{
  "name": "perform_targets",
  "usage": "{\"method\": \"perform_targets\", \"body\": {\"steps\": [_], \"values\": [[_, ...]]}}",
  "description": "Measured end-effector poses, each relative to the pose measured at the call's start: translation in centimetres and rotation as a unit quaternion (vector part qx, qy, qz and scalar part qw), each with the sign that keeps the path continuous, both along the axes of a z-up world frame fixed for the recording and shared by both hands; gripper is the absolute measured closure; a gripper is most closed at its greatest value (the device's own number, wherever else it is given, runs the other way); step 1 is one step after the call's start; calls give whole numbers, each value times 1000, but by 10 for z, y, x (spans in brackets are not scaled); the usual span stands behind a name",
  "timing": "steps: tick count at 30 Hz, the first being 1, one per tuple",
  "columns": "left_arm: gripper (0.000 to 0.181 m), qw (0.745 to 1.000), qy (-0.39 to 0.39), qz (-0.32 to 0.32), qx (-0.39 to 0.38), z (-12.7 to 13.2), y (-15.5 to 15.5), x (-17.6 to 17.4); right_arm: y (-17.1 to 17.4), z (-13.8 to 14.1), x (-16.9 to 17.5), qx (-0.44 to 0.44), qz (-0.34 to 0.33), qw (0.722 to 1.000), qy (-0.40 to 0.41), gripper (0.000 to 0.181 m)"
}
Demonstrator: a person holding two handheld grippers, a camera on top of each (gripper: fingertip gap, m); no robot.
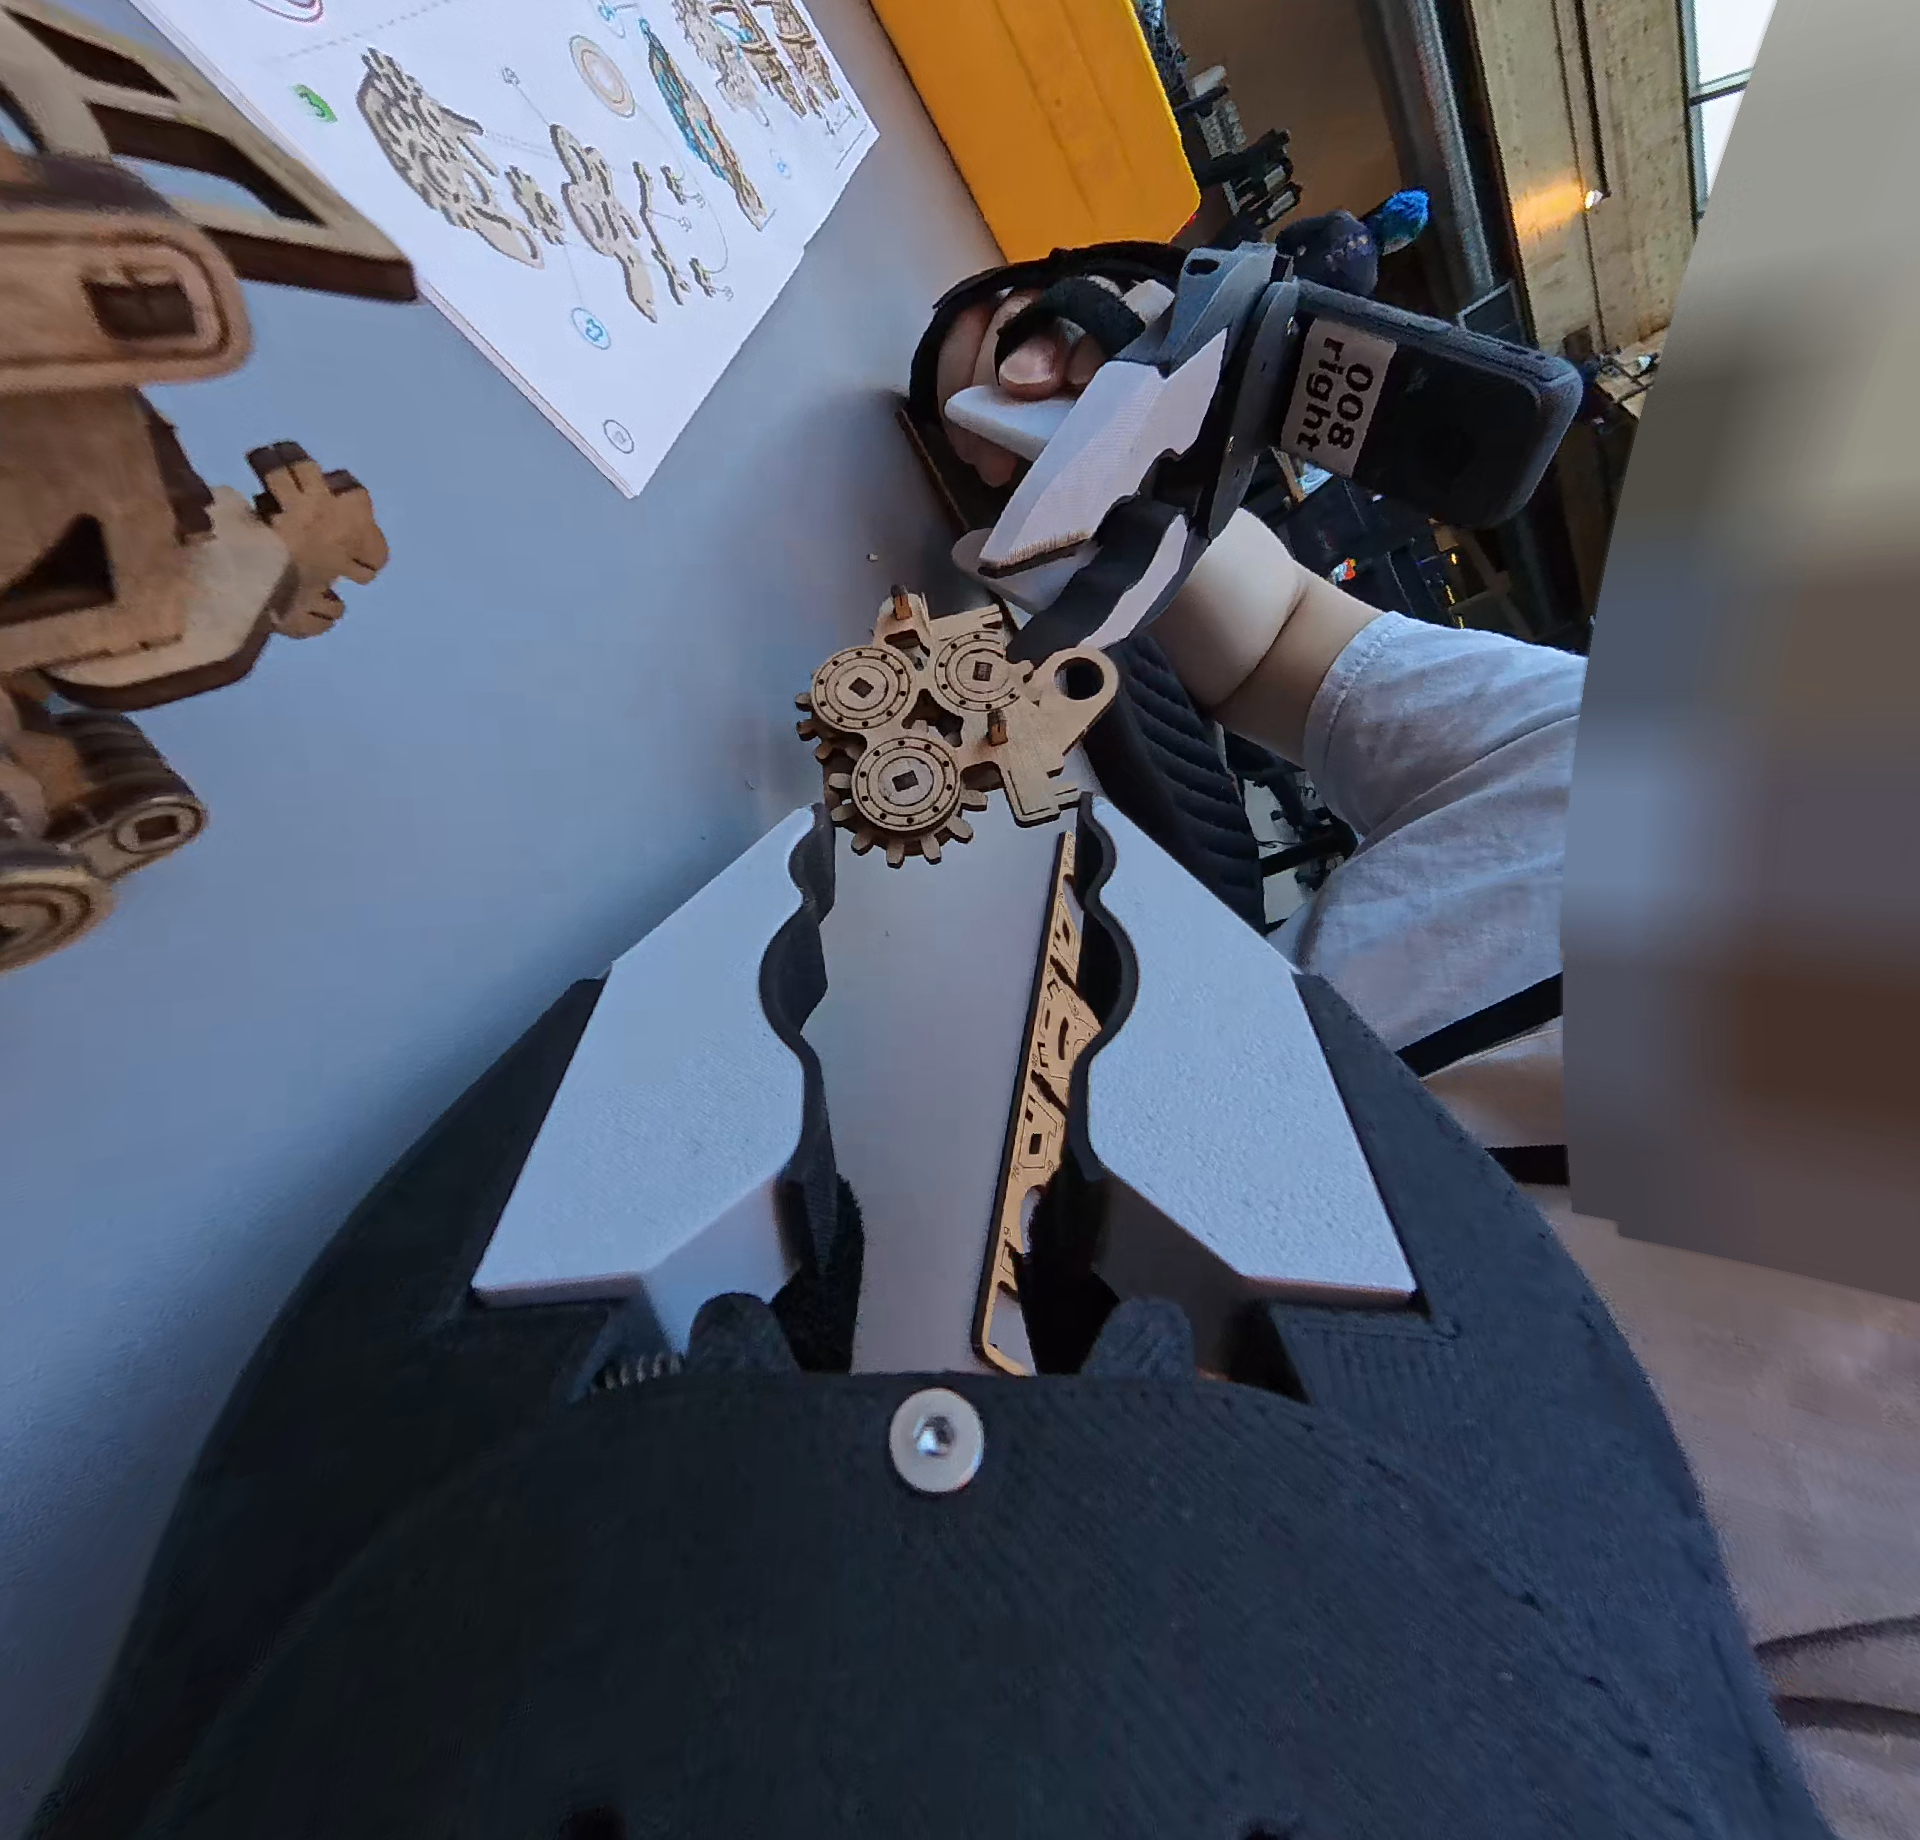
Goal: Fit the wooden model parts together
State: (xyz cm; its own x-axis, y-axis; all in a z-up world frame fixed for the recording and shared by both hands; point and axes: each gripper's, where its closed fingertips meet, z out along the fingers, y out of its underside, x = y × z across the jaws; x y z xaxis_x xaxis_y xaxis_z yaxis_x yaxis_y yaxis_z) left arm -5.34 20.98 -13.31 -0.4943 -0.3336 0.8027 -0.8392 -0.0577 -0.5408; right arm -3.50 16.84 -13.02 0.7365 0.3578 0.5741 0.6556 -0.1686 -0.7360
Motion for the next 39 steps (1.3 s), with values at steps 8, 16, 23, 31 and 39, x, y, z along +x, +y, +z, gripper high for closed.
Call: {"method": "perform_targets", "body": {"steps": [8, 16, 23, 31, 39], "values": [[137, 996, -73, -19, 51, 3, -5, -2, -1, -3, 2, -5, -4, 1000, -11, 155], [137, 985, -126, -37, 115, -3, -7, -5, -3, -7, 12, -13, -18, 999, -30, 155], [137, 968, -176, -33, 175, -8, -4, -1, -6, -9, 22, -14, -32, 998, -60, 155], [137, 910, -283, -72, 295, -21, -9, -5, -22, 36, 83, 95, -152, 980, -91, 154], [136, 886, -306, -96, 335, -31, -12, -9, -56, 80, 150, 216, -284, 934, -7, 151]]}}
